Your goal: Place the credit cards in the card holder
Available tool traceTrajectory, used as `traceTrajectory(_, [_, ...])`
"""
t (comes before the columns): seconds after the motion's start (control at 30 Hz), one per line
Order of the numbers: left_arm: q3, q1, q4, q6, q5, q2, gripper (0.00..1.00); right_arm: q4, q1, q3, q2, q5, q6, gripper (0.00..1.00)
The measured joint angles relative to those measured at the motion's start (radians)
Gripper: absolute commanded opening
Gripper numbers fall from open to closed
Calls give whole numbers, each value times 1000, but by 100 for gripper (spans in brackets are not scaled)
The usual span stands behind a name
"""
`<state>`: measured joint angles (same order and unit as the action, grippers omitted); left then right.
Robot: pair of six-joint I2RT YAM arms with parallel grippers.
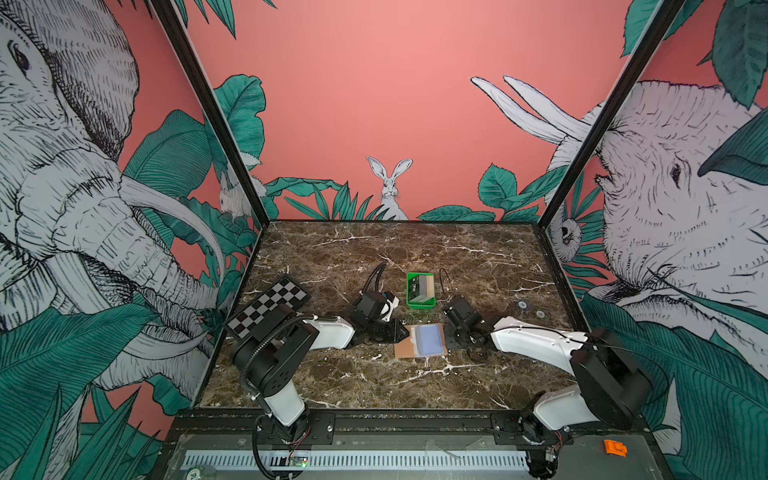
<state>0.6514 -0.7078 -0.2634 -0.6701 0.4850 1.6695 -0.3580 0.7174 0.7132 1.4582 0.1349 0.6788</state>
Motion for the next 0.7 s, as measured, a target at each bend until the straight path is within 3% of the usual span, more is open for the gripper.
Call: traceTrajectory(0.7, [-13, 0, -17, -5, -4, -48, 28, 21, -5, -21, -51, -15, -3, 0])
